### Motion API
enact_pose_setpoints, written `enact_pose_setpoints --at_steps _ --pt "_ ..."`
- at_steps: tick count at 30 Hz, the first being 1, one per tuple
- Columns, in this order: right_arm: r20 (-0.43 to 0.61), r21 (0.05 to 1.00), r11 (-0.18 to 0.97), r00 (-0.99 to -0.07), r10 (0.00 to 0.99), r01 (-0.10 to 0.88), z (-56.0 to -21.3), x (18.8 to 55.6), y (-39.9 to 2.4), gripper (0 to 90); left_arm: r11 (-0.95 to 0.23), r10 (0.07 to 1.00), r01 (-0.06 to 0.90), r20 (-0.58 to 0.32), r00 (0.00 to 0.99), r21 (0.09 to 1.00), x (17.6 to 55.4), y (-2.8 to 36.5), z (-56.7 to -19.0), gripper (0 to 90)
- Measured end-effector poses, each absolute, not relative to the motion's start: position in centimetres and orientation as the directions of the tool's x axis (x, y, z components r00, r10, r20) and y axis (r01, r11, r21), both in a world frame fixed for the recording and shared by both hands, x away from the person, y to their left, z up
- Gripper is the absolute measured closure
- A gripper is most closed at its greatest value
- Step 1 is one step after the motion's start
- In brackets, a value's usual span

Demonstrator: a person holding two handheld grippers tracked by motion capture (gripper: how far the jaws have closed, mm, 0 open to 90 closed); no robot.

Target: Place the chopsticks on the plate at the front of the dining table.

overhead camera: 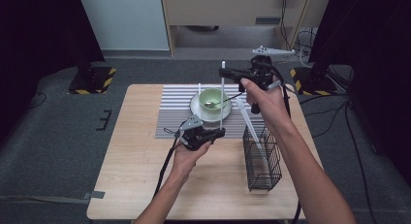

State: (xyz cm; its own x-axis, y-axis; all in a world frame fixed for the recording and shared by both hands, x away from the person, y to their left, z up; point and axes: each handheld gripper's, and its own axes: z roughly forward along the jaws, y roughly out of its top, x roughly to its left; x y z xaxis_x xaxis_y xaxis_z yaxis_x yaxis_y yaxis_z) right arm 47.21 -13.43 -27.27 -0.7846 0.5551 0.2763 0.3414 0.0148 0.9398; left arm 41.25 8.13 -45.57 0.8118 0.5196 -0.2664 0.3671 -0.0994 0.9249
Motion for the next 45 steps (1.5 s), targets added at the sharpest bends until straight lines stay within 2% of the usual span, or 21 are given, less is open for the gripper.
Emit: enact_pose_setpoints --at_steps 15,18,25,33,45 --pt "0.255 0.945 0.024 -0.782 0.569 0.326 -27.3 47.2 -13.3 82.9 -0.095 0.559 0.351 -0.242 0.793 0.932 41.3 7.8 -45.8 86.5" --pt "0.252 0.946 0.021 -0.775 0.579 0.323 -27.3 47.2 -13.4 72.1 -0.09 0.564 0.351 -0.243 0.789 0.932 41.4 7.8 -45.8 86.6" --pt "0.232 0.948 0.039 -0.773 0.59 0.314 -27.2 47.0 -13.9 55.6 -0.079 0.584 0.354 -0.244 0.774 0.932 41.7 8.2 -45.8 86.5" --pt "0.167 0.946 0.112 -0.75 0.64 0.306 -28.8 46.9 -14.6 40.2 -0.072 0.611 0.349 -0.235 0.756 0.934 42.0 9.0 -45.8 86.5" --pt "0.124 0.935 0.133 -0.655 0.745 0.329 -32.4 47.0 -19.8 24.3 -0.062 0.664 0.342 -0.217 0.716 0.938 42.3 10.2 -45.7 86.5"
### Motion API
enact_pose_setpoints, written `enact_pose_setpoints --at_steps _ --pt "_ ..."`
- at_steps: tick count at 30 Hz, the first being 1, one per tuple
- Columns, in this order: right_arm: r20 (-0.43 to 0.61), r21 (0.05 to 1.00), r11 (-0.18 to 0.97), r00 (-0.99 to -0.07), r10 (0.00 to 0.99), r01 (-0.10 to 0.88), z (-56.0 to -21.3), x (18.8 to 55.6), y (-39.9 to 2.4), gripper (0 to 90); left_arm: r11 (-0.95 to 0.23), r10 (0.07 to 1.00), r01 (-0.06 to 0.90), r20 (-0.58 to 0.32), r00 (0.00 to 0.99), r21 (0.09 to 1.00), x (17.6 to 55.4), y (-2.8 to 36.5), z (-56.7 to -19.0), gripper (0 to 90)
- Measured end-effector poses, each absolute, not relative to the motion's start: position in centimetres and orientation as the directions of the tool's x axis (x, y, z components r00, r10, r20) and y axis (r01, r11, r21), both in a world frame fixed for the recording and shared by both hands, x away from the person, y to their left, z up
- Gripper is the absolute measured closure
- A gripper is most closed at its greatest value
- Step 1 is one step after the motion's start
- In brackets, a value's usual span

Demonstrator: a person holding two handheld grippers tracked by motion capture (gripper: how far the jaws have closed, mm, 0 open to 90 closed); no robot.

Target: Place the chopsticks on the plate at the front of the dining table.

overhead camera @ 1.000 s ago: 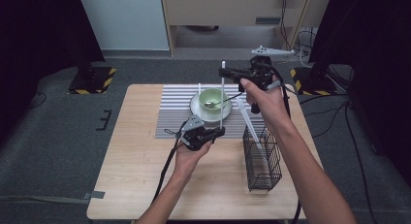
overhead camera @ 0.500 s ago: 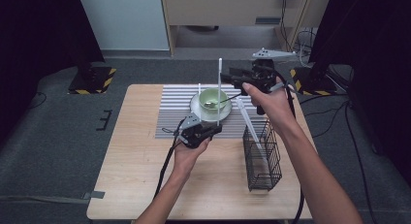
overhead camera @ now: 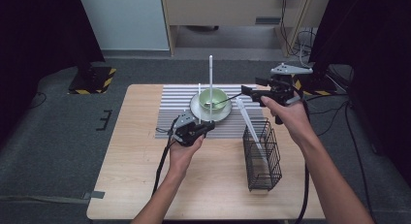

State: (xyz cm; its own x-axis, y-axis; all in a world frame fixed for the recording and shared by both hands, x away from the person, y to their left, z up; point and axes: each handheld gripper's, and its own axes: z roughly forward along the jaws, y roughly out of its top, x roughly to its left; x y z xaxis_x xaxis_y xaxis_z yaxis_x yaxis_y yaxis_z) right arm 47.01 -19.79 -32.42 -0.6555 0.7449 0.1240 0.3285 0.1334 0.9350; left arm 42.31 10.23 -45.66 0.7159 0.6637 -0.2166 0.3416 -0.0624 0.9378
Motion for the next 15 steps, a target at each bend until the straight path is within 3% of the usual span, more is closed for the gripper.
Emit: enact_pose_setpoints --at_steps 15 --pt "0.124 0.915 0.119 -0.549 0.826 0.386 -37.5 47.1 -25.4 9.4 -0.047 0.721 0.346 -0.208 0.661 0.937 42.8 11.3 -45.6 86.5"
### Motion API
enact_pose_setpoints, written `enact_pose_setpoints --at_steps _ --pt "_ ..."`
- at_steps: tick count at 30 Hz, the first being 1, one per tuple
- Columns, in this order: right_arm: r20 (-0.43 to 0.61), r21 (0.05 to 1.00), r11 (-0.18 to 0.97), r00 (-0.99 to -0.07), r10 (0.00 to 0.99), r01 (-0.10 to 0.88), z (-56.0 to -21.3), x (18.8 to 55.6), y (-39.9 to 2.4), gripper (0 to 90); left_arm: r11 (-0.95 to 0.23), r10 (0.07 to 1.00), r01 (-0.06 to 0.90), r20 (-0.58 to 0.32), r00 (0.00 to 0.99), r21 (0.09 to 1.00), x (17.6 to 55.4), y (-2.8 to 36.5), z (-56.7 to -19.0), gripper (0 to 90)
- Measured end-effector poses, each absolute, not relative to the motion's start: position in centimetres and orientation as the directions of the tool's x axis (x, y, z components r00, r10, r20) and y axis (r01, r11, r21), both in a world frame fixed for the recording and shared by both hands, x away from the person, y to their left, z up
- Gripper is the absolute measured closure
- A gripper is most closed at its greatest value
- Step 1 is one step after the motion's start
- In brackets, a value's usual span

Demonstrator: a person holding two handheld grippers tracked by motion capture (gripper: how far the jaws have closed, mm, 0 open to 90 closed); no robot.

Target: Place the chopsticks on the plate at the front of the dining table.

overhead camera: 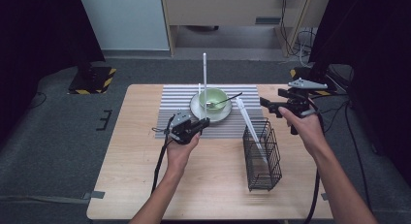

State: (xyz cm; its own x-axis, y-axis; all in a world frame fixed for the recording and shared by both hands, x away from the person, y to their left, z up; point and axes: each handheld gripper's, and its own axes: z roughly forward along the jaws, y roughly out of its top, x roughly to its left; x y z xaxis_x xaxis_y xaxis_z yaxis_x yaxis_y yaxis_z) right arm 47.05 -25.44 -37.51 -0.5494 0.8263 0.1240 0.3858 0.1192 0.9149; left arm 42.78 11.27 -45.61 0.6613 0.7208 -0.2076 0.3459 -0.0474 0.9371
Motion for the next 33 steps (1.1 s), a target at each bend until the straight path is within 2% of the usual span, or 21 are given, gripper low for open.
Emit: enact_pose_setpoints --at_steps 17,27,33 --pt "0.166 0.888 0.049 -0.418 0.893 0.456 -43.9 46.0 -32.7 8.3 -0.057 0.784 0.343 -0.171 0.597 0.938 43.3 11.9 -44.4 86.5" --pt "0.129 0.863 0.051 -0.317 0.94 0.503 -47.9 45.6 -33.7 7.8 -0.072 0.823 0.356 -0.146 0.549 0.932 43.9 11.8 -44.2 86.5" --pt "0.12 0.829 0.066 -0.29 0.949 0.556 -50.2 45.7 -33.4 7.8 -0.075 0.839 0.356 -0.134 0.527 0.931 44.6 11.9 -43.5 86.5"
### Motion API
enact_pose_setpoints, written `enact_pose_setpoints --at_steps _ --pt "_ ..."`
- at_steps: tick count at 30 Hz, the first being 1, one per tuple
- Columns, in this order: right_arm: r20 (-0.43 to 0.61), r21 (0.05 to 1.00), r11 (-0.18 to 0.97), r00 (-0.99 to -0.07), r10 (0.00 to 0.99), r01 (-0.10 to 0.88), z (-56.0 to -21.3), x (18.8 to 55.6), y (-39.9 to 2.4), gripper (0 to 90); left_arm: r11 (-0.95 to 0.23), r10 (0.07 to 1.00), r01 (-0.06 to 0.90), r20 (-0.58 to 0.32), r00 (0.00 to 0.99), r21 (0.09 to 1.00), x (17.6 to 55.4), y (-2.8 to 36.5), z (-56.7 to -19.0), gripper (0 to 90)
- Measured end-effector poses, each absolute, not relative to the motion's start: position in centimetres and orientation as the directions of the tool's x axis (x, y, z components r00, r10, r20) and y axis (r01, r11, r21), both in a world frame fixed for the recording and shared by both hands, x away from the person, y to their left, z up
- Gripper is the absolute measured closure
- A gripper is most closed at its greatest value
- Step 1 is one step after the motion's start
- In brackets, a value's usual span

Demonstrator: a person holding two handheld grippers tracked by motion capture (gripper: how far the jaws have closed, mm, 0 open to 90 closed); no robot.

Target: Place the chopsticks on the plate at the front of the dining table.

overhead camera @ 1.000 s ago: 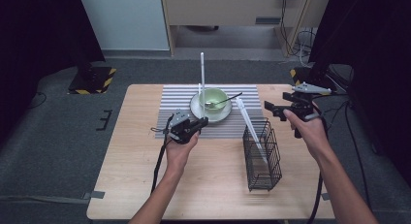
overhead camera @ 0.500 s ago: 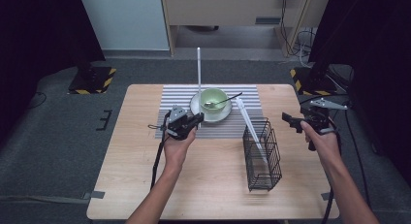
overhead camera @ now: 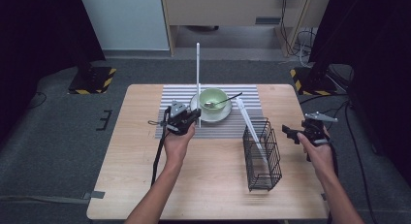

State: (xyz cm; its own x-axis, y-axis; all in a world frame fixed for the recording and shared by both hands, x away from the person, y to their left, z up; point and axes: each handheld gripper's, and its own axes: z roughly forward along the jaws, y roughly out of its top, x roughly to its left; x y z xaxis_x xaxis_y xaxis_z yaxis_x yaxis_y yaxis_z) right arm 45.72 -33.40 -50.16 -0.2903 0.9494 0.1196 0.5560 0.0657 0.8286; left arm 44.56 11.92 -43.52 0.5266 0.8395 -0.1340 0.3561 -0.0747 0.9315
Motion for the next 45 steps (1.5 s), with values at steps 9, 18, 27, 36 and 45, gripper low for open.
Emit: enact_pose_setpoints --at_steps 9,18,27,36,45 --pt "0.11 0.793 0.076 -0.264 0.958 0.605 -52.8 45.6 -32.7 8.5 -0.082 0.86 0.372 -0.123 0.495 0.925 45.3 11.9 -43.0 86.5" --pt "0.075 0.774 0.097 -0.243 0.967 0.626 -54.3 45.7 -31.9 8.6 -0.055 0.887 0.403 -0.14 0.44 0.914 46.6 12.0 -44.1 86.5" --pt "0.044 0.754 0.114 -0.223 0.974 0.647 -55.3 45.9 -31.3 8.6 -0.069 0.898 0.418 -0.127 0.422 0.906 47.6 12.2 -44.7 86.5" --pt "0.009 0.736 0.142 -0.22 0.975 0.662 -55.6 46.0 -30.8 7.4 -0.077 0.909 0.448 -0.122 0.398 0.891 48.5 11.9 -45.4 86.5" --pt "0.009 0.732 0.143 -0.219 0.976 0.666 -55.6 46.1 -30.8 5.3 -0.094 0.915 0.467 -0.109 0.39 0.879 48.9 11.6 -46.3 86.5"
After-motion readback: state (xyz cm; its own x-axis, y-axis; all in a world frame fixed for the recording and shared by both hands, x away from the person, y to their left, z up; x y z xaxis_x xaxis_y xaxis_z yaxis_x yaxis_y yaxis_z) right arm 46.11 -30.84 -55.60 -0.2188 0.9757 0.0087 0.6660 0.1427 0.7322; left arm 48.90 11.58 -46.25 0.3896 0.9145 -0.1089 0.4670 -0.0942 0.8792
